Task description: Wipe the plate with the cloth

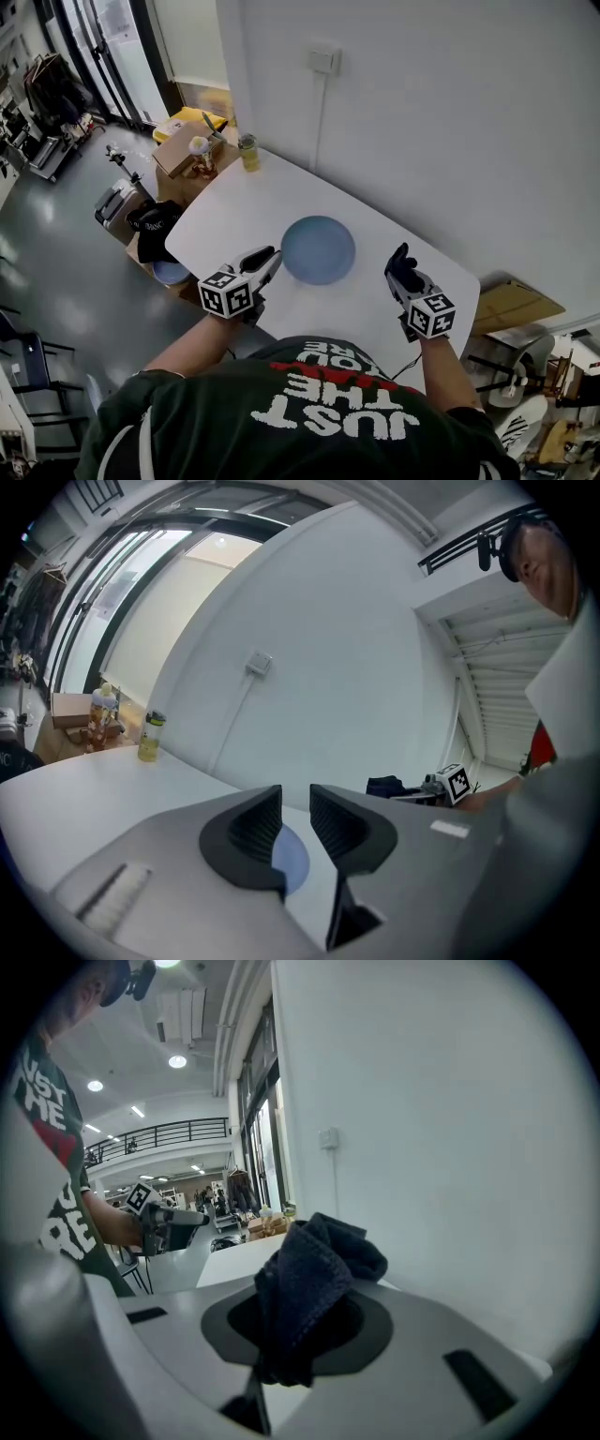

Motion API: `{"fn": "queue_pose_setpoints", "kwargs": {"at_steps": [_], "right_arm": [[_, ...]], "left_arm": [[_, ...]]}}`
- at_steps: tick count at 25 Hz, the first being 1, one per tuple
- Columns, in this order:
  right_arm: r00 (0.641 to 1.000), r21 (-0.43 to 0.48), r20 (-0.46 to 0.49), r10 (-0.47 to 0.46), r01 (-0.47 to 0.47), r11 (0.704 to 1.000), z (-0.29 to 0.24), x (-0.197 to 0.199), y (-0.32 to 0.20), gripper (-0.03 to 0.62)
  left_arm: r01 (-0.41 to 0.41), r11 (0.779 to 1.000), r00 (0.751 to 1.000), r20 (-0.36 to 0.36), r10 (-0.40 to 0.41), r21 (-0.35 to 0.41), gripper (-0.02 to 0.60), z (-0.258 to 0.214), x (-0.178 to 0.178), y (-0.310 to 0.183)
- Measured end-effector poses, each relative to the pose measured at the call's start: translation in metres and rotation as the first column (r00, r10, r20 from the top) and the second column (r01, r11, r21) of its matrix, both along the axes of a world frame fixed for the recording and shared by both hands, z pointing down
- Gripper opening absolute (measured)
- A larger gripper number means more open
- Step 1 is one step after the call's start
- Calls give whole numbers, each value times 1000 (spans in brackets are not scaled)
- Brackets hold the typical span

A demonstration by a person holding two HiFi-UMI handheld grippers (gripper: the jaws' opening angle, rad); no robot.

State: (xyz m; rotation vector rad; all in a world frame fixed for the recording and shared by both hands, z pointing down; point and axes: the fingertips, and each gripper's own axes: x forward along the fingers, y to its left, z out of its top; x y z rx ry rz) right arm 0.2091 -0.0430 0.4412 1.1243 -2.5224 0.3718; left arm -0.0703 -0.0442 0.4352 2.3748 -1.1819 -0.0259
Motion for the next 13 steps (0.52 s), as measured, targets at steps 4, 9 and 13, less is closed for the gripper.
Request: {"fn": "queue_pose_setpoints", "kwargs": {"at_steps": [4, 9, 13], "right_arm": [[1000, 2, -10, -13, 13, 1000, -2, -2, 0, 80], [1000, 4, -17, -16, 17, 1000, -2, -2, -1, 80], [1000, 3, -17, -11, 11, 1000, 1, -3, 0, 80]], "left_arm": [[-6, 1000, 1000, 1, 6, -11, 100, 3, 3, -1], [-13, 1000, 1000, -2, 13, -14, 100, 4, 8, -6], [-16, 1000, 1000, -2, 16, -9, 100, 3, 7, -8]]}}
